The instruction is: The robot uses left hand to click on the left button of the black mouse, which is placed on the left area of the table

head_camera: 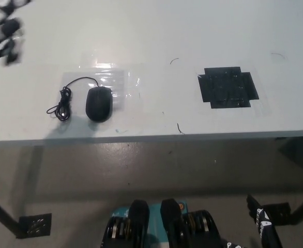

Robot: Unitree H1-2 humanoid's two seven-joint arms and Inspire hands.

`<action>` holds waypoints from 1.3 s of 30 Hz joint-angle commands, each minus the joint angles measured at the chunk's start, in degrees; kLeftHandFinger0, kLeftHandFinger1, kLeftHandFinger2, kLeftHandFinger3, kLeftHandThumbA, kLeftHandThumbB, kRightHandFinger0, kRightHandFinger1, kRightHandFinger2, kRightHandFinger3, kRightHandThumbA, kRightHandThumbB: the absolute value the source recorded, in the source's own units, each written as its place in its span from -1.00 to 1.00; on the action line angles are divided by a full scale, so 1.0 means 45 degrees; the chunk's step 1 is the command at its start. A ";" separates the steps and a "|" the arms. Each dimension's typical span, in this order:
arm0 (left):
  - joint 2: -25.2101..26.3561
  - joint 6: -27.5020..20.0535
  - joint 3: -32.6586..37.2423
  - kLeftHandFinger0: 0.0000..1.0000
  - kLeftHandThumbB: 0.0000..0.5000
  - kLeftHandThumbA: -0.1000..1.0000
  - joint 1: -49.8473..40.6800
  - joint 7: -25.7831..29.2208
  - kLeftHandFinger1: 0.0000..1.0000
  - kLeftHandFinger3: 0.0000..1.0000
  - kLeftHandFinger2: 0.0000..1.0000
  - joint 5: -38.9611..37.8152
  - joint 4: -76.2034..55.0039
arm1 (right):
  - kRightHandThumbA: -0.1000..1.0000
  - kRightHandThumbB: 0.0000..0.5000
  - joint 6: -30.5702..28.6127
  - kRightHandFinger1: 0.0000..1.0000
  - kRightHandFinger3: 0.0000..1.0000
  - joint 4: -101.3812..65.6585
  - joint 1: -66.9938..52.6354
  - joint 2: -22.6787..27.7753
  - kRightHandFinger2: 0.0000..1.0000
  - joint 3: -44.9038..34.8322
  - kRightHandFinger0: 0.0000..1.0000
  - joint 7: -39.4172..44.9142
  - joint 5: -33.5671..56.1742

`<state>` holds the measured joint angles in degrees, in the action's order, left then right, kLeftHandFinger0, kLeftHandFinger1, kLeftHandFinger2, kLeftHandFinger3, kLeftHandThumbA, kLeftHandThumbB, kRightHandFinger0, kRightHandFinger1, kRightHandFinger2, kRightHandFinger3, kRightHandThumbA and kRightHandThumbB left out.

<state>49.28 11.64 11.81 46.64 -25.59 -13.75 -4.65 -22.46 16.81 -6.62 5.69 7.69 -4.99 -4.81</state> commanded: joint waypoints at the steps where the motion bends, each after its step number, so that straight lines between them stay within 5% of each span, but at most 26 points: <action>1: 0.0058 0.3192 0.2903 0.10 0.93 1.00 0.3799 -0.3587 -0.70 1.00 0.01 0.2151 0.3513 | 1.00 0.56 -0.0994 1.00 1.00 -0.0132 -0.0005 0.0144 1.00 -0.0095 1.00 -0.0270 0.0240; 2: -0.0039 0.3105 0.3324 0.04 0.98 1.00 0.4081 -0.3732 -0.63 1.00 0.14 0.2487 0.3894 | 1.00 0.53 -0.0994 1.00 1.00 -0.0132 -0.0030 0.0172 1.00 -0.0068 1.00 -0.0271 0.0219; 3: -0.0152 0.2995 0.3911 -0.69 0.91 1.00 0.4512 -0.4058 -0.47 1.00 0.37 0.2942 0.4407 | 1.00 0.48 -0.0994 1.00 1.00 -0.0133 -0.0015 0.0205 1.00 -0.0045 1.00 -0.0256 0.0213; 4: -0.0356 0.2636 0.4727 -0.99 0.70 1.00 0.5163 -0.4598 -0.31 1.00 0.63 0.3617 0.5116 | 1.00 0.50 -0.0994 1.00 1.00 -0.0140 0.0006 0.0200 1.00 -0.0060 1.00 -0.0223 0.0239; 6: -0.0521 0.2273 0.5321 -1.00 0.65 1.00 0.5702 -0.4957 -0.31 1.00 0.59 0.4000 0.5700 | 1.00 0.49 -0.0994 1.00 1.00 -0.0138 0.0044 0.0180 1.00 -0.0070 1.00 -0.0194 0.0275; 7: -0.0702 0.2114 0.5721 -0.75 0.56 1.00 0.6069 -0.5132 -0.15 1.00 1.00 0.4305 0.6062 | 1.00 0.48 -0.0994 1.00 1.00 -0.0085 0.0057 0.0209 1.00 -0.0045 1.00 -0.0264 0.0205; 9: -0.0989 0.2307 0.6363 -0.68 0.51 1.00 0.6695 -0.5555 -0.15 1.00 1.00 0.4550 0.6691 | 1.00 0.49 -0.0994 1.00 1.00 -0.0110 0.0004 0.0194 1.00 -0.0047 1.00 -0.0302 0.0154; 10: -0.1243 0.2969 0.6729 -0.99 0.62 1.00 0.7080 -0.5870 -0.47 1.00 0.07 0.4517 0.7179 | 1.00 0.49 -0.0994 1.00 1.00 -0.0143 -0.0032 0.0190 1.00 -0.0053 1.00 -0.0328 0.0142; 11: -0.1550 0.3269 0.7094 -1.00 0.76 1.00 0.7477 -0.6181 -0.46 1.00 -0.18 0.4630 0.7885 | 1.00 0.51 -0.0994 1.00 1.00 -0.0159 -0.0062 0.0197 1.00 -0.0064 1.00 -0.0303 0.0172; 15: -0.2179 0.3297 0.7456 -0.84 0.99 1.00 0.8151 -0.6345 -0.18 1.00 0.33 0.4722 0.9576 | 1.00 0.50 -0.0994 1.00 1.00 -0.0160 -0.0063 0.0218 1.00 -0.0057 1.00 -0.0314 0.0154; 16: -0.2258 0.3217 0.7388 -0.86 0.98 1.00 0.8201 -0.6267 -0.22 1.00 0.33 0.4666 0.9756 | 1.00 0.49 -0.0994 1.00 1.00 -0.0156 -0.0063 0.0220 1.00 -0.0059 1.00 -0.0306 0.0162; 17: -0.2471 0.3337 0.7115 -0.99 1.00 1.00 0.8252 -0.6168 -0.51 1.00 0.04 0.4440 1.0224 | 1.00 0.48 -0.0994 1.00 1.00 -0.0159 -0.0074 0.0228 1.00 -0.0060 1.00 -0.0302 0.0159; 20: -0.2809 0.3397 0.6742 -1.00 1.00 1.00 0.8279 -0.6050 -0.81 1.00 -0.15 0.4386 1.0890 | 1.00 0.41 -0.0994 1.00 1.00 -0.0194 -0.0087 0.0272 1.00 -0.0004 1.00 -0.0454 0.0013; 28: -0.3646 0.1983 0.6800 -1.00 0.72 1.00 0.7977 -0.5892 -1.00 1.00 -0.24 0.5390 1.1700 | 1.00 0.42 -0.0994 1.00 1.00 -0.0283 -0.0238 0.0480 1.00 -0.0163 1.00 -0.0415 0.0107; 31: -0.3643 0.1488 0.6862 -1.00 0.65 1.00 0.7875 -0.5994 -0.84 1.00 0.02 0.5682 1.1707 | 1.00 0.42 -0.0994 1.00 1.00 -0.0300 -0.0245 0.0497 1.00 -0.0154 1.00 -0.0467 0.0075; 39: -0.3896 0.2053 0.6548 -0.96 0.82 1.00 0.7427 -0.5983 -0.50 1.00 0.31 0.6124 1.1992 | 1.00 0.44 -0.0994 1.00 1.00 -0.0279 -0.0077 0.0572 1.00 -0.0103 1.00 -0.0441 0.0026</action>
<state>31.00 21.18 43.36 78.52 -51.46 11.27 49.54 -22.90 16.99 -7.40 7.56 7.35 -5.55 -4.82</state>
